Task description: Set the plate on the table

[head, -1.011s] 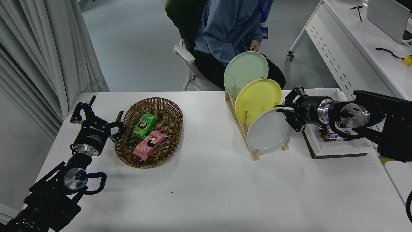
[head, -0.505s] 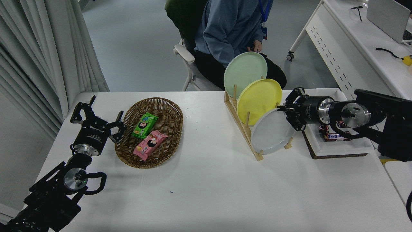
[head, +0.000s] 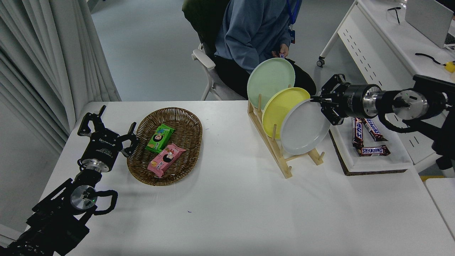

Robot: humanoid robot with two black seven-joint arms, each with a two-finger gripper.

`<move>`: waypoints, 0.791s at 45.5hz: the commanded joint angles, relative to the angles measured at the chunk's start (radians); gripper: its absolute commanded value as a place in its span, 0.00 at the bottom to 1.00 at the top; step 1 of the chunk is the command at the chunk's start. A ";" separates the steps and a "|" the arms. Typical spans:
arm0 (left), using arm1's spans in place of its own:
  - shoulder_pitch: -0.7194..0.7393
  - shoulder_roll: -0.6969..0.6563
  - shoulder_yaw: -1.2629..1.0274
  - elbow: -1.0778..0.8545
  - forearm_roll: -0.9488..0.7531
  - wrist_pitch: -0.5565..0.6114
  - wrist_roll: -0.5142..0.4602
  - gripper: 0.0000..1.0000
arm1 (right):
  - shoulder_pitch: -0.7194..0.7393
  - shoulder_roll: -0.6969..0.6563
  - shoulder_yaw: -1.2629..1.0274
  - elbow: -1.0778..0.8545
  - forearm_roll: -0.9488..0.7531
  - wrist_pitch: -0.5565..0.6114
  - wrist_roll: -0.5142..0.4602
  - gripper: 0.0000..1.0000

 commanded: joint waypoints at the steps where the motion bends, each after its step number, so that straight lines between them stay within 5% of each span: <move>1: 0.000 0.000 0.001 0.001 0.000 0.000 0.000 1.00 | 0.067 -0.078 0.064 0.093 0.041 -0.016 -0.044 0.00; 10: 0.000 0.000 0.001 0.001 0.000 0.000 0.000 1.00 | 0.142 -0.125 0.064 0.156 0.198 -0.030 -0.064 0.00; 27: 0.000 0.000 0.001 -0.001 0.000 0.000 0.000 1.00 | 0.195 -0.105 0.098 0.187 0.349 -0.306 -0.116 0.00; 36: 0.000 -0.001 0.001 0.000 0.000 0.000 0.000 1.00 | 0.162 -0.052 0.132 0.185 0.482 -0.361 -0.116 0.00</move>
